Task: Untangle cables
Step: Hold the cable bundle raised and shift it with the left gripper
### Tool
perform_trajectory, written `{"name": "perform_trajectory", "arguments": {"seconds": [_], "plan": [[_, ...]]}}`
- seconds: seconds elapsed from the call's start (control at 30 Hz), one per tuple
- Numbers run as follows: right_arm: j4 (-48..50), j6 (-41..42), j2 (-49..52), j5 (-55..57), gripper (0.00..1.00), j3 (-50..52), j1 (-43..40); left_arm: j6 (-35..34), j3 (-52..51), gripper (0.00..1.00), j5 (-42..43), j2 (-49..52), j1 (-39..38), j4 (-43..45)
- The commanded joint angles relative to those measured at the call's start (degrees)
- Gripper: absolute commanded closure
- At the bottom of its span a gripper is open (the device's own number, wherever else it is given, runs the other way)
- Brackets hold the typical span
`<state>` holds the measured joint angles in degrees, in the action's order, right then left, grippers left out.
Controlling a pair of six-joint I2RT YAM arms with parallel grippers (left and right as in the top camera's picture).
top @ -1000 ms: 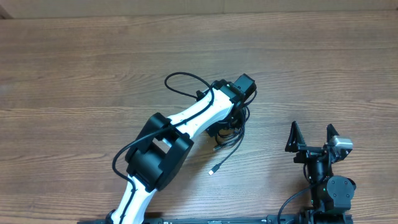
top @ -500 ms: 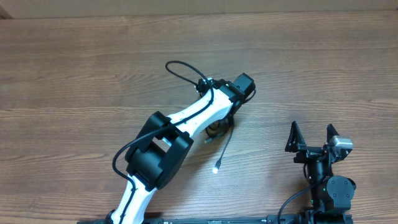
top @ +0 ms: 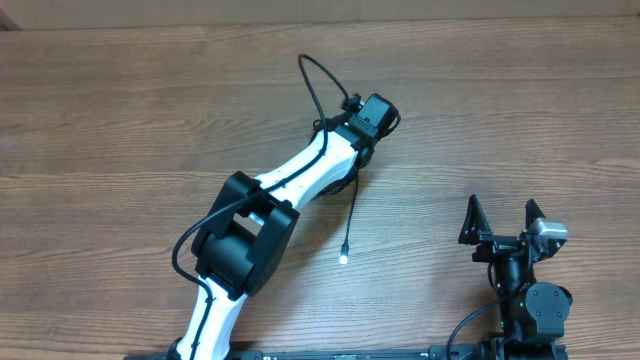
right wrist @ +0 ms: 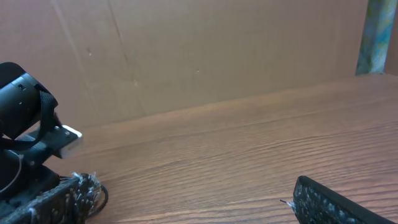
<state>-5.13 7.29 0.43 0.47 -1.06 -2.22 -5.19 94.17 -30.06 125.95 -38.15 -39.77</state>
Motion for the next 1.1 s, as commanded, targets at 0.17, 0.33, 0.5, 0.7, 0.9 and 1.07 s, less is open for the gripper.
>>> {"name": "perform_trajectory", "arguments": {"seconds": [0.17,0.33,0.5,0.7,0.9,1.07], "plan": [[0.3,0.2,-0.2,0.8,0.00,0.6,0.0,-0.7,0.5,0.15,20.2,0.4,0.0,-2.4],[0.3,0.2,-0.2,0.8,0.00,0.6,0.0,-3.7,0.6,0.16,20.9,-0.3,0.4,-3.7],[0.3,0.2,-0.3,0.8,0.00,0.6,0.0,-13.7,0.9,0.00,20.5,-3.9,3.7,-5.3],[0.3,0.2,-0.3,0.8,0.00,0.6,0.0,-37.9,0.9,0.00,21.4,-9.2,9.6,-9.1],[0.3,0.2,-0.3,0.8,0.00,0.6,0.0,-39.3,0.8,0.05,40.0,-9.4,10.8,-8.1],[0.3,0.2,-0.2,0.8,0.00,0.6,0.0,-55.1,0.8,0.00,35.8,-9.4,8.9,-12.7]]}}
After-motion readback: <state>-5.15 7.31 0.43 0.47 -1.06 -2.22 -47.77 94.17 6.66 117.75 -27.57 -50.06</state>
